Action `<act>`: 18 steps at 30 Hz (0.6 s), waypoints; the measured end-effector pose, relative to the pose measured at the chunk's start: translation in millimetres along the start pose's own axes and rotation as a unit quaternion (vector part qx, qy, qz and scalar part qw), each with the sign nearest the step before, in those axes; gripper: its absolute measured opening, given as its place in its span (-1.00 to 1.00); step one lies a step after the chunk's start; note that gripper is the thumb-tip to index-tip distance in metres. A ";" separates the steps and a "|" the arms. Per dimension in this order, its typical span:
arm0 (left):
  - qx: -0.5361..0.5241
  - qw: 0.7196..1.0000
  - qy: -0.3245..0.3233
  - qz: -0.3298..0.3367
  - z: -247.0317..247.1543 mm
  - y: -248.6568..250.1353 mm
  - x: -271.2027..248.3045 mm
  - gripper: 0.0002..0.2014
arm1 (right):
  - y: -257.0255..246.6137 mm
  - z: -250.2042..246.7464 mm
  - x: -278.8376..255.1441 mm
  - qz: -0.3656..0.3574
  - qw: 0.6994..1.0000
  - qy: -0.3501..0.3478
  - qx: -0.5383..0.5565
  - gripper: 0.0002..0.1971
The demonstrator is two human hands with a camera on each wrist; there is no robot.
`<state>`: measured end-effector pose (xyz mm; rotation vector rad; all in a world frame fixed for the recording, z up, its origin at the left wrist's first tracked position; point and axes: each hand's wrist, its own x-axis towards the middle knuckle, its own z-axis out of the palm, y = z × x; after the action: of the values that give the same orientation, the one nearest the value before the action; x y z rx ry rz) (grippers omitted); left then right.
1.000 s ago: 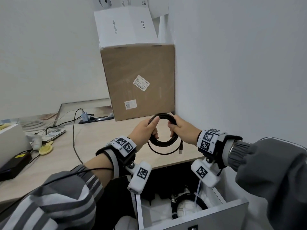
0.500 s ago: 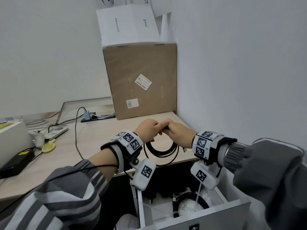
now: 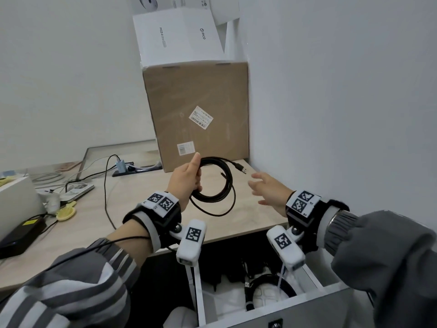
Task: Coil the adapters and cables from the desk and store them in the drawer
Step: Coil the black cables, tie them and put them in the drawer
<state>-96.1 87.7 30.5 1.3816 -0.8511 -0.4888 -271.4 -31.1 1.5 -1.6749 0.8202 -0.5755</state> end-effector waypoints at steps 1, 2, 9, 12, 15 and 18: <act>-0.014 1.000 -0.002 -0.004 -0.1 1.6 -1.1 -0.53 | 1.4 2.8 0.0 0.014 1.000 -0.025 0.004 -0.50; -0.029 1.000 -0.005 -0.009 -0.2 2.8 -1.6 -0.53 | 3.0 6.1 -0.9 0.028 0.998 -0.055 0.009 -0.49; -0.062 0.998 -0.024 -0.015 -1.3 5.1 -3.4 -0.52 | 2.7 22.8 -2.5 -0.013 0.996 -0.079 0.042 -0.91; -0.071 0.997 -0.036 -0.025 -5.6 4.9 -5.2 -0.52 | -0.4 13.3 -3.2 -0.018 0.997 -0.048 0.059 -0.81; -0.082 0.994 -0.052 -0.045 -6.9 4.3 -8.8 -0.52 | -2.5 5.9 -4.6 -0.028 0.993 -0.051 0.103 -0.76; -0.078 0.993 -0.057 -0.062 -4.7 4.9 -12.6 -0.51 | -4.6 4.4 -8.7 -0.035 0.989 -0.059 0.128 -0.73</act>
<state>-101.2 100.8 32.4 1.2758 -0.8053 -0.7215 -272.7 -21.1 5.2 -1.4912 0.5789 -0.5983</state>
